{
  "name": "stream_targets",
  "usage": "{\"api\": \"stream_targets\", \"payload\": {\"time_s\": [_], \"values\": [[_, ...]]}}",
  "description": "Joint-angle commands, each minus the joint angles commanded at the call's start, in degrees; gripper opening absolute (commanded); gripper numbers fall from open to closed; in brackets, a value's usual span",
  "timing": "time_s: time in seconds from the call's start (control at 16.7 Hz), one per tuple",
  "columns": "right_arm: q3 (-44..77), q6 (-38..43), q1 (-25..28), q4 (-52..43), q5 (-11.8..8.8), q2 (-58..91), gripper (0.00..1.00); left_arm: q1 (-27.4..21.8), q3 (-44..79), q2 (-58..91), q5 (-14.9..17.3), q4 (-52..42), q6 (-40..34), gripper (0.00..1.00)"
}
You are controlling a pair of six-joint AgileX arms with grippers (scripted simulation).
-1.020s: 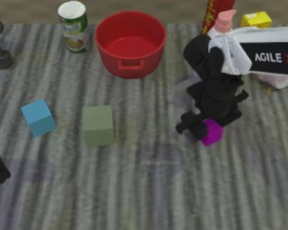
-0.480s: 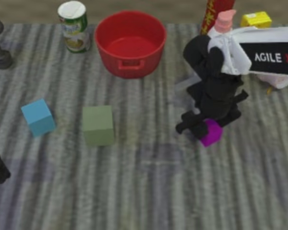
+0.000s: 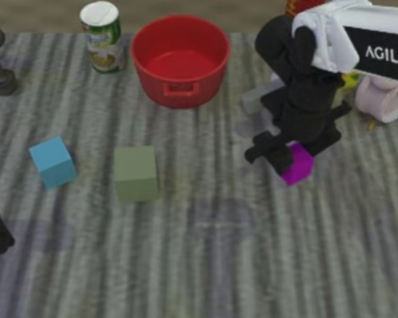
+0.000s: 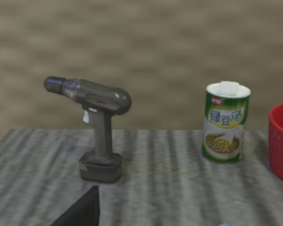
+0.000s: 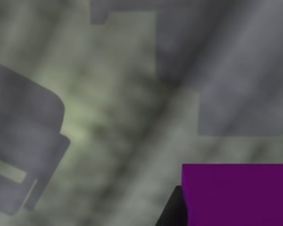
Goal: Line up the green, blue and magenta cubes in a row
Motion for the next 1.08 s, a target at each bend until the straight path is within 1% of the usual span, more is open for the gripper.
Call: {"api": "stream_targets", "payload": {"time_s": [0.12, 0.42, 0.54, 0.72, 1.08], "values": [[1.41, -0.03, 0.07, -2.07, -0.02, -1.14, 0.0, 0.0, 0.0, 0.0, 0.0, 0.0, 0.0, 1.0], [1.34, 0.18, -0.18, -2.08, -0.03, -1.09, 0.0, 0.0, 0.0, 0.0, 0.0, 0.0, 0.0, 1.0], [0.6, 2.12, 0.44, -2.04, 0.04, -1.73, 0.0, 0.0, 0.0, 0.0, 0.0, 0.0, 0.0, 1.0], [-2.25, 9.5, 2.06, -1.75, 0.27, -4.22, 0.0, 0.0, 0.0, 0.0, 0.0, 0.0, 0.0, 1.0], [-10.72, 31.45, 6.25, -0.97, 0.81, -11.24, 0.0, 0.0, 0.0, 0.0, 0.0, 0.0, 0.0, 1.0]]}}
